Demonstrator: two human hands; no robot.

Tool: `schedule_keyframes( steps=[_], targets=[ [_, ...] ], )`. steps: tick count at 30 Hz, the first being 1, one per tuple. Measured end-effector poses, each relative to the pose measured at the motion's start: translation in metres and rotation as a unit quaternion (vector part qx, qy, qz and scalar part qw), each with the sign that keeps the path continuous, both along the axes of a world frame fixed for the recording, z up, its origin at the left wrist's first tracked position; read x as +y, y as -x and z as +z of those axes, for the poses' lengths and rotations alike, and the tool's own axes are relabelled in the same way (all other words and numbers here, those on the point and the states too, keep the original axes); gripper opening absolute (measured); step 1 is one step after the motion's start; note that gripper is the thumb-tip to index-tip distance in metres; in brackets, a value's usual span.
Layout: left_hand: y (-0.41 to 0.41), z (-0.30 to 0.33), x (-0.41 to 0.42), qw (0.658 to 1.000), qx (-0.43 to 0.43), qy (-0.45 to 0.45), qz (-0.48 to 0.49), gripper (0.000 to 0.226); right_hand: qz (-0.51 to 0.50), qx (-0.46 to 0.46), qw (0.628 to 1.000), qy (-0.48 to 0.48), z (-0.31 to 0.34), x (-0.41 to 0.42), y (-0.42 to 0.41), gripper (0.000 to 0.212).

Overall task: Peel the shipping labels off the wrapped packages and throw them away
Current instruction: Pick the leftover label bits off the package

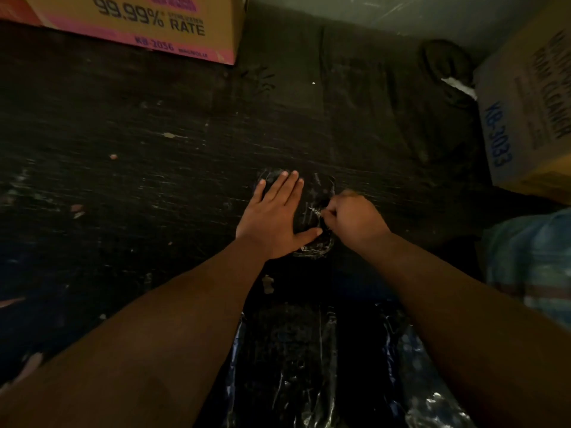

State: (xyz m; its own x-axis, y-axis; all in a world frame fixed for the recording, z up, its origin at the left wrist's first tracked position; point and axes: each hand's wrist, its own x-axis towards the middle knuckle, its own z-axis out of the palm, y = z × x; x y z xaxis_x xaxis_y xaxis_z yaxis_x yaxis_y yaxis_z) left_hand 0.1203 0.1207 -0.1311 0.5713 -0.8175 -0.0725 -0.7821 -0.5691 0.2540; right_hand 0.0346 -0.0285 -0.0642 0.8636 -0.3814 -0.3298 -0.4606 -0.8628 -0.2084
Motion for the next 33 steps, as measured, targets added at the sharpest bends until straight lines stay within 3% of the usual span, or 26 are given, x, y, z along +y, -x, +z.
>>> schedule_keyframes(
  steps=[6,24,28,33],
  targets=[
    [0.0005,0.0014,0.0005,1.000,0.003,0.008,0.000,0.107,-0.008,-0.019,0.999,-0.030,0.0027,-0.0045,0.0060,0.020],
    [-0.0006,-0.0007,0.0002,1.000,0.006,0.012,-0.004,0.107,-0.011,-0.006,1.000,0.005,0.0017,0.0024,0.0007,0.022],
    [-0.0004,0.0001,-0.0001,1.000,0.001,0.014,-0.003,0.108,-0.015,-0.006,0.999,-0.031,0.0075,-0.0050,0.0031,0.019],
    [0.0004,-0.0005,0.0001,1.000,-0.005,0.008,-0.002,0.107,0.009,0.006,1.000,-0.001,0.0042,-0.0039,0.0017,0.019]
  ],
)
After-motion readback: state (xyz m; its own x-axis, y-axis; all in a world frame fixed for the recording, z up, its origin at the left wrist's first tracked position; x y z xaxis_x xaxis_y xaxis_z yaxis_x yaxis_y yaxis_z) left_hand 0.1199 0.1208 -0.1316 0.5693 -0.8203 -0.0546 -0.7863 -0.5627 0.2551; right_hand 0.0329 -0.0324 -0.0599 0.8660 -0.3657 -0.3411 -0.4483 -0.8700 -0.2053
